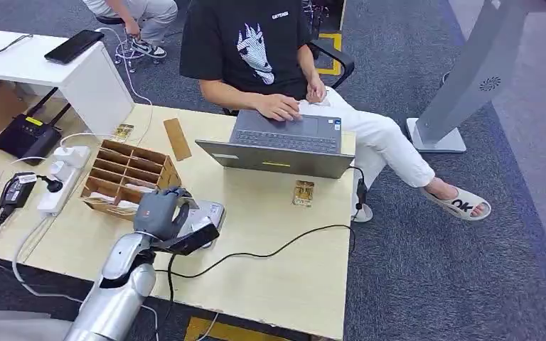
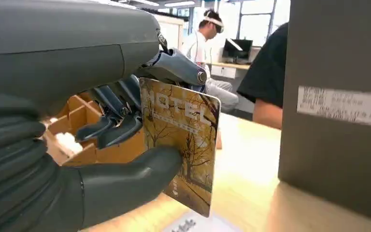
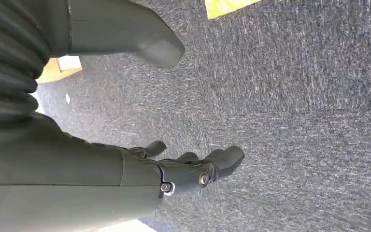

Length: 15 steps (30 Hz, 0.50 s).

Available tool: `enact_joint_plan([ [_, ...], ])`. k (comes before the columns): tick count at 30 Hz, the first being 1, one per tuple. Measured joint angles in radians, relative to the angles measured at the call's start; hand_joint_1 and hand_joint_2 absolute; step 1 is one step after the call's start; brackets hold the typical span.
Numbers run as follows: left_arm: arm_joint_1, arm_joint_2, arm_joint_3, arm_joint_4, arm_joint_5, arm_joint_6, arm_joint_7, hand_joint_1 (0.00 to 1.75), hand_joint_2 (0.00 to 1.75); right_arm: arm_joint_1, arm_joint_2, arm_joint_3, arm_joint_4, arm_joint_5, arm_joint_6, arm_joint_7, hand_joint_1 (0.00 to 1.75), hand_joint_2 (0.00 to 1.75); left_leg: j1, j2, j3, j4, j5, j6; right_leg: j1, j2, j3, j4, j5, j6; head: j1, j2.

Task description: Pass the card to the sensor for recognition and then transmit it.

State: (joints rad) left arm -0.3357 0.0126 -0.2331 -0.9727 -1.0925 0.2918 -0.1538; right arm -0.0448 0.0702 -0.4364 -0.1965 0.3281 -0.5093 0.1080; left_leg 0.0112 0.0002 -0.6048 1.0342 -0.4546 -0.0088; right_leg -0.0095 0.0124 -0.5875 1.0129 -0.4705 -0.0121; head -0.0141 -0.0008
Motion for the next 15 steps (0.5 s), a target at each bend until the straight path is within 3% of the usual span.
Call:
enact_joint_plan([
  [15, -0.003, -0.004, -0.009, 0.124, -0.029, -0.009, 0.017, 1.75, 1.75, 0.000, 0.000, -0.003, 0.000, 0.021, 0.005, 0.003, 0.00, 1.75, 0.000, 0.000, 0.000, 0.000, -0.001, 0.001, 0.000, -0.001, 0.001, 0.000, 0.000, 0.000, 0.000, 0.000],
])
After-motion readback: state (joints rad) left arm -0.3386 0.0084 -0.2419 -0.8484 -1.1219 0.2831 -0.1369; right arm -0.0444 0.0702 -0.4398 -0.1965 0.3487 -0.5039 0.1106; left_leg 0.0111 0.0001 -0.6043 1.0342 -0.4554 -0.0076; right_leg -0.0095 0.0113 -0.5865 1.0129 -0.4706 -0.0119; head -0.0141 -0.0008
